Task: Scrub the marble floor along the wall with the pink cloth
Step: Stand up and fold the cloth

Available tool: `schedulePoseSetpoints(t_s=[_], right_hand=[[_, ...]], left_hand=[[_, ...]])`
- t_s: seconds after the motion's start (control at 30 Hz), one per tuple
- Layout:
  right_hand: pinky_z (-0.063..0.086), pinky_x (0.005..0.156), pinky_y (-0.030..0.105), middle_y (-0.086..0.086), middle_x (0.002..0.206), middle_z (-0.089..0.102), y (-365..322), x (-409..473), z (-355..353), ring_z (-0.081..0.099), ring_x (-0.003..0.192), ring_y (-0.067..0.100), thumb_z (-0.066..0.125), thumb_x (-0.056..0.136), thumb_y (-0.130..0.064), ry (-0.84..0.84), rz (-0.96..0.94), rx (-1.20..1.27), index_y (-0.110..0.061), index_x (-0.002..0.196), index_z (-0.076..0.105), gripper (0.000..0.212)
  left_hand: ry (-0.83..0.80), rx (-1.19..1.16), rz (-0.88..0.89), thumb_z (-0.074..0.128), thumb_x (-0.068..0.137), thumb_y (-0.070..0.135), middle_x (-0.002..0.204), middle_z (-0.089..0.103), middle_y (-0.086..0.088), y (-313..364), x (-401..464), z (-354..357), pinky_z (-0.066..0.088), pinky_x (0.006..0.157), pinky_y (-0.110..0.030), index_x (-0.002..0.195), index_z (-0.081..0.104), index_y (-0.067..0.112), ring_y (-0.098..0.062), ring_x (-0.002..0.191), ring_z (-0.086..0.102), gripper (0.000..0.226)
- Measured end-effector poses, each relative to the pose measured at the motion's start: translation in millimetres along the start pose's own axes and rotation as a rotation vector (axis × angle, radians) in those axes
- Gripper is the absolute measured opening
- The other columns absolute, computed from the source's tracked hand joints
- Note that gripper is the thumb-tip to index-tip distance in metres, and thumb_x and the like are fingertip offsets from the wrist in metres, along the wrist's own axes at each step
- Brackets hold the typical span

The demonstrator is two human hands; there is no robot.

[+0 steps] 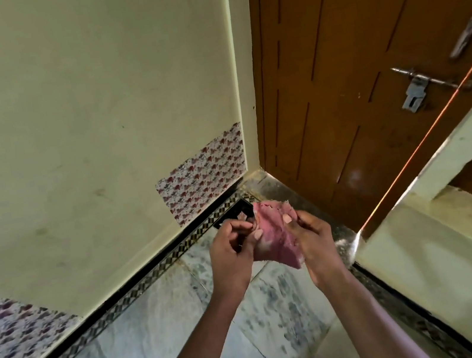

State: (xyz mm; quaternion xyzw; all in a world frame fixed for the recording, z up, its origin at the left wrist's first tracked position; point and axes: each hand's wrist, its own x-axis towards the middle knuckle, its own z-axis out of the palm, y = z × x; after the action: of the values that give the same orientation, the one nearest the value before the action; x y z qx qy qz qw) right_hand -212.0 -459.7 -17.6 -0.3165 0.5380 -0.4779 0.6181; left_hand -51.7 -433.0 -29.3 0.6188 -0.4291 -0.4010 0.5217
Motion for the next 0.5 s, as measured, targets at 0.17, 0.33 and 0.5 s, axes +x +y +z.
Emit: schedulePoseSetpoints(t_s=[0.17, 0.33, 0.5], right_hand=[[0.056, 0.108, 0.06, 0.024, 0.126, 0.074, -3.5, 8.9, 6.5, 0.066, 0.123, 0.048, 0.076, 0.092, -0.01, -0.068, -0.22, 0.049, -0.006, 0.115, 0.081, 0.023], [0.057, 0.102, 0.041, 0.017, 0.141, 0.065, -17.9, 15.3, 11.5, 0.06, 0.132, 0.029, 0.085, 0.085, -0.009, -0.33, -0.295, 0.219, -0.007, 0.102, 0.083, 0.017], [0.051, 0.102, 0.052, 0.022, 0.141, 0.064, -23.1, 17.1, 24.1, 0.057, 0.134, 0.043, 0.059, 0.082, 0.012, -0.413, -0.267, 0.292, 0.0, 0.095, 0.081, 0.028]], left_hand=[[-0.197, -0.152, -0.243, 0.086, 0.085, 0.002, 0.08, 0.078, -0.001, 23.0, 35.1, -15.2, 0.057, 0.082, -0.043, 0.094, 0.079, 0.021, -0.018, 0.083, 0.073, 0.022], [-0.399, -0.152, -0.27, 0.076, 0.096, 0.017, 0.077, 0.071, -0.002, 34.0, 68.0, -47.5, 0.038, 0.068, -0.031, 0.081, 0.083, 0.025, -0.013, 0.07, 0.058, 0.018], [-0.503, -0.286, -0.39, 0.066, 0.096, 0.001, 0.083, 0.08, -0.002, 57.2, 89.6, -70.6, 0.056, 0.062, -0.022, 0.095, 0.079, 0.009, -0.014, 0.075, 0.073, 0.015]])
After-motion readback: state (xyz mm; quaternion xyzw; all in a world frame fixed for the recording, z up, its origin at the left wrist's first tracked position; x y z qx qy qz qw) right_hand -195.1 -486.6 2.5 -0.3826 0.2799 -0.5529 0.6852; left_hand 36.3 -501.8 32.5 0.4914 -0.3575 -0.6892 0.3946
